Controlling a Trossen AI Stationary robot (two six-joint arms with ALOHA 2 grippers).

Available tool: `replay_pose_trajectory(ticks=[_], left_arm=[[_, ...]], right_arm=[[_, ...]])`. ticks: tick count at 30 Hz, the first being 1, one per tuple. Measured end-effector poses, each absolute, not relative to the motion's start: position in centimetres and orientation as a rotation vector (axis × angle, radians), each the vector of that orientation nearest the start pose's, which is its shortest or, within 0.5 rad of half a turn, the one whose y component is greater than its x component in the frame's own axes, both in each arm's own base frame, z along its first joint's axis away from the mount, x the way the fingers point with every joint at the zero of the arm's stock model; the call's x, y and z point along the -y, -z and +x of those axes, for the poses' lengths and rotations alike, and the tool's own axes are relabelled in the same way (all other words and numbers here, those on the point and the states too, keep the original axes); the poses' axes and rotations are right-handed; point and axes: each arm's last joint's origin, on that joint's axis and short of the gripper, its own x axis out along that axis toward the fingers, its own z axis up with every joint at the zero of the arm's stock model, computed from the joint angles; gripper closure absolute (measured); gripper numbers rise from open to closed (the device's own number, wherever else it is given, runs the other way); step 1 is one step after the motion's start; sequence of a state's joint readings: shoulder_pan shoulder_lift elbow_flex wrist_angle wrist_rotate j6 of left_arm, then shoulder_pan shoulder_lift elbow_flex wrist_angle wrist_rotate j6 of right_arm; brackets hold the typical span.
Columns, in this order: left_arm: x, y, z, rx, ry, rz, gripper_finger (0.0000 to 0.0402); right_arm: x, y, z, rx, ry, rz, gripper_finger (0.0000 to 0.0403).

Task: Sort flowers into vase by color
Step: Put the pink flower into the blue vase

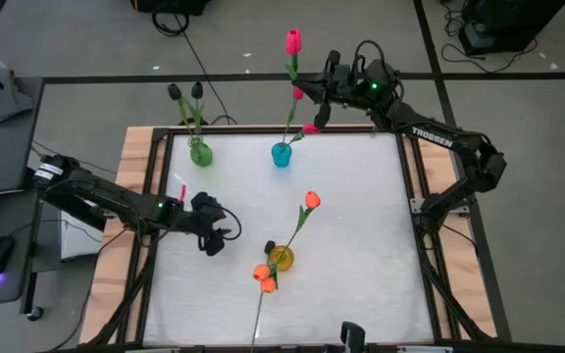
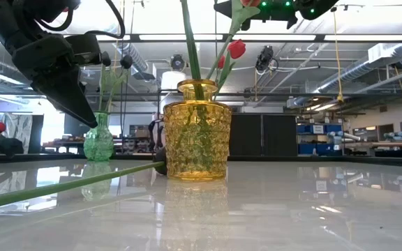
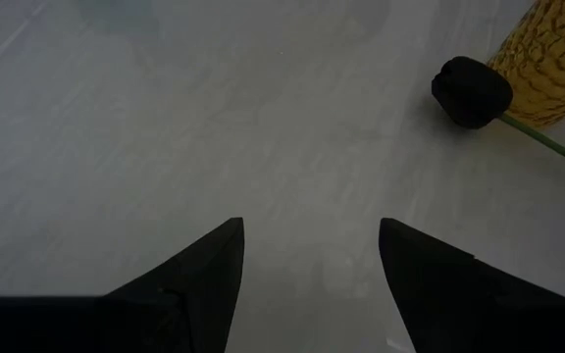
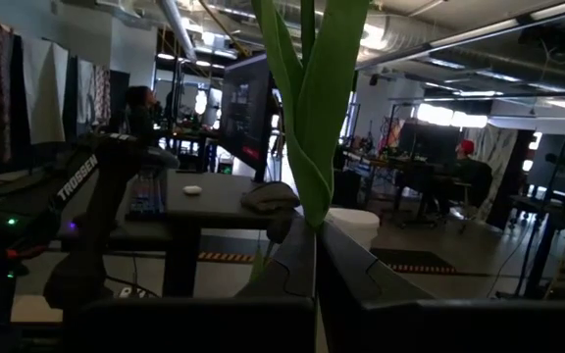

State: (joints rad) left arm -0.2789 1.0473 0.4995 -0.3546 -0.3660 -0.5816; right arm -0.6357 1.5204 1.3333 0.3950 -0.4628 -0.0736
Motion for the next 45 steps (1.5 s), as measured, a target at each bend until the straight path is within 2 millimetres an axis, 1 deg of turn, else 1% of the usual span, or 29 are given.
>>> replay_pose_trajectory(ticks=[7,10,15,23,27,32,37,45], left_arm=[[4.2,-18.1,18.3,-0.796,-0.323,-0.259,0.0159],[4.2,-18.1,18.3,-0.796,-0.323,-0.26,0.0159],[4.2,-18.1,18.3,-0.796,-0.323,-0.26,0.0159],[4.2,-18.1,18.3,-0.796,-0.323,-0.26,0.0159],[4.2,-18.2,18.3,-0.794,-0.322,-0.261,0.0159],[4.2,-18.2,18.3,-0.791,-0.321,-0.262,0.0159],[4.2,-18.2,18.3,-0.789,-0.321,-0.263,0.0159],[4.2,-18.2,18.3,-0.788,-0.32,-0.263,0.0159]], right_arm=[[19.7,-39.5,29.1,0.128,0.169,-0.158,0.0395],[19.6,-39.1,29.6,0.117,0.152,-0.156,0.0395],[20.4,-37.4,30.8,0.087,0.13,-0.13,0.0395],[21.0,-36.2,31.9,0.087,0.132,-0.139,0.0395],[21.0,-35.4,32.0,0.089,0.133,-0.147,0.0395],[21.0,-33.7,31.9,0.085,0.128,-0.117,0.0395],[20.8,-34.0,31.9,0.118,0.123,-0.141,0.0395],[20.5,-34.2,32.0,0.139,0.066,-0.113,0.0395]])
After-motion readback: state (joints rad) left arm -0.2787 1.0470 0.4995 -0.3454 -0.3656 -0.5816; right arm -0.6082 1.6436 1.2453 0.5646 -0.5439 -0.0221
